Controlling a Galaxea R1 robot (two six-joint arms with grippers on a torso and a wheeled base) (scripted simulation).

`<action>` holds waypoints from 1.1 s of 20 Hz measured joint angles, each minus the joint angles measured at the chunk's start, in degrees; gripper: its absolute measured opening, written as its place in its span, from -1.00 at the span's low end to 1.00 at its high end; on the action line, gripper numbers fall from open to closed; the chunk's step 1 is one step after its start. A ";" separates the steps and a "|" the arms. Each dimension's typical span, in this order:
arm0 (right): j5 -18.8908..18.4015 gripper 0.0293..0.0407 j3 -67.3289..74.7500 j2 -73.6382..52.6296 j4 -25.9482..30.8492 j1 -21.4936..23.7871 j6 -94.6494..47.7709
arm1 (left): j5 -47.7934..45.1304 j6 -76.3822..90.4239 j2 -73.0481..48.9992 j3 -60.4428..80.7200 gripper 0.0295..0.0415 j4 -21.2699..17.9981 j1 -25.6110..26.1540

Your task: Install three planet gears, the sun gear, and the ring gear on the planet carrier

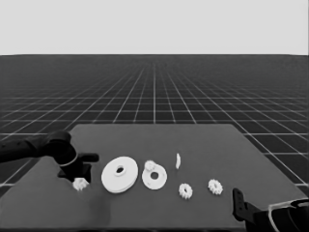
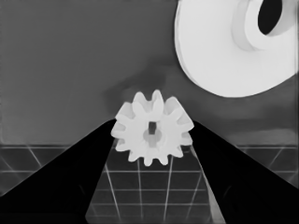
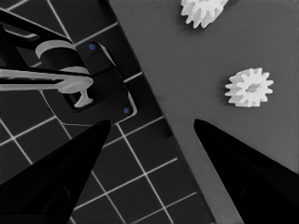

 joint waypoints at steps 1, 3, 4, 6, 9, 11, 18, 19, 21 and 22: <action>0.00 0.61 0.00 0.00 0.00 0.00 0.00 | 4.19 -18.72 10.77 1.13 -0.72 1.30 -0.61; 0.00 0.61 0.00 0.00 0.00 0.00 0.00 | 6.26 -28.20 35.81 -8.65 -0.72 0.43 -1.13; 0.00 0.61 0.00 0.00 0.00 0.00 0.00 | 6.01 -27.43 41.02 -13.73 -0.72 0.20 -1.20; 0.00 0.61 0.00 0.00 0.00 0.00 0.00 | 5.63 -25.83 45.56 -19.36 -0.72 0.00 -1.23; 0.00 0.61 0.00 0.00 0.00 0.00 0.00 | 5.44 -24.92 47.35 -22.01 -0.72 -0.07 -1.21; 0.00 0.61 0.00 0.00 0.00 0.00 0.00 | 5.06 -23.47 47.93 -24.08 -0.72 4.06 2.67; 0.00 0.61 0.00 0.00 0.00 0.00 0.00 | 3.65 -20.66 48.81 -28.17 -0.72 9.49 8.48; 0.00 0.61 0.00 0.00 0.00 0.00 0.00 | 3.63 -20.63 48.82 -28.22 -0.72 9.54 8.53; 0.00 0.61 0.00 0.00 0.00 0.00 0.00 | 3.61 -20.61 48.82 -28.27 -0.18 9.59 8.57; 0.00 0.61 0.00 0.00 0.00 0.00 0.00 | 3.60 -20.60 48.83 -28.27 0.28 9.60 8.58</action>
